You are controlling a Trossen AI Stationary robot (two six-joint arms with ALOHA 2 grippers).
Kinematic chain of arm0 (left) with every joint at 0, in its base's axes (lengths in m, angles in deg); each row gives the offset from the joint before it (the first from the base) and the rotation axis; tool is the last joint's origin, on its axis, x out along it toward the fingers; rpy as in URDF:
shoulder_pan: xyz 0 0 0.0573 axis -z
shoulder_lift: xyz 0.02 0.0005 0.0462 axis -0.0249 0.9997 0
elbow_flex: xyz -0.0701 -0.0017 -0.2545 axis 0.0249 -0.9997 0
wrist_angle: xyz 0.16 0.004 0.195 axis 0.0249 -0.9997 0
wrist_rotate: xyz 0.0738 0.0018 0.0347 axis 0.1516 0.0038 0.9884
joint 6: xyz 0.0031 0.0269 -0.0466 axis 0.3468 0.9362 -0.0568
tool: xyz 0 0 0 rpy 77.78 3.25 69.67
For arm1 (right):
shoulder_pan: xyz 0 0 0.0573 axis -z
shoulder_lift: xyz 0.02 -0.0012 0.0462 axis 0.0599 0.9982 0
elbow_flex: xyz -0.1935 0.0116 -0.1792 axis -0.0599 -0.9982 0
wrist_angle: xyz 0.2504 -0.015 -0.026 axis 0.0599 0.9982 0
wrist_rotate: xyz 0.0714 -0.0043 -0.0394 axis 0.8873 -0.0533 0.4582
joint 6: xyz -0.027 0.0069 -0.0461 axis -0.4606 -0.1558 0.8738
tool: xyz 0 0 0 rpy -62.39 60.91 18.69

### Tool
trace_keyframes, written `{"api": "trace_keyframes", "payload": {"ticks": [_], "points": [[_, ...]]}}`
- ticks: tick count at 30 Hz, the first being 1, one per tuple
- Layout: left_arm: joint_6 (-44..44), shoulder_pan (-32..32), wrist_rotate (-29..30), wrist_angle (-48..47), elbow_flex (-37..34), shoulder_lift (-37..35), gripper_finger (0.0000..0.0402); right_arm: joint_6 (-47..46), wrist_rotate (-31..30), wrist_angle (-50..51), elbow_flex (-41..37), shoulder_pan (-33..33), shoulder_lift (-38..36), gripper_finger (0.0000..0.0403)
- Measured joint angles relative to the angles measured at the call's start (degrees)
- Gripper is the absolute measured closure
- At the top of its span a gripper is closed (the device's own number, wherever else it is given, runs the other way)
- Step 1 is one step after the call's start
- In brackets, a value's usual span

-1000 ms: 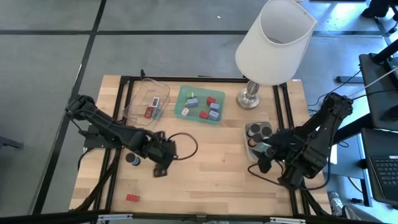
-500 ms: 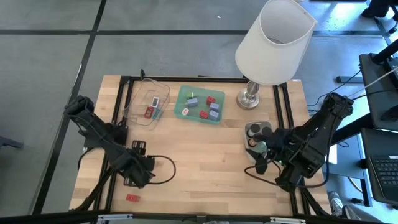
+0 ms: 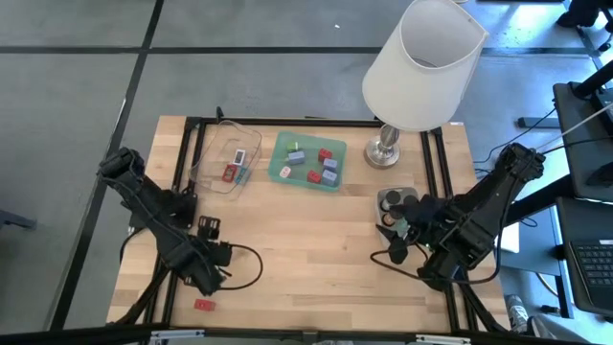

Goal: Pick & Place Office items
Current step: Put the blue hourglass into the gray bin

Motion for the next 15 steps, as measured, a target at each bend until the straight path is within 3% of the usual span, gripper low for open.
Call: {"api": "trace_keyframes", "payload": {"ticks": [5, 15], "points": [[0.0, 0.0, 1.1, 0.0, 0.0, 0.0, 0.0123, 0.1, 1.1, 0.0, 0.0, 0.0, 0.0, 0.0081], [-0.7, 0.7, 11.4, -3.0, 0.0, 0.0, 0.0123, 0.7, 1.5, 0.0, 0.0, 0.0, 0.0, 0.0081]]}}
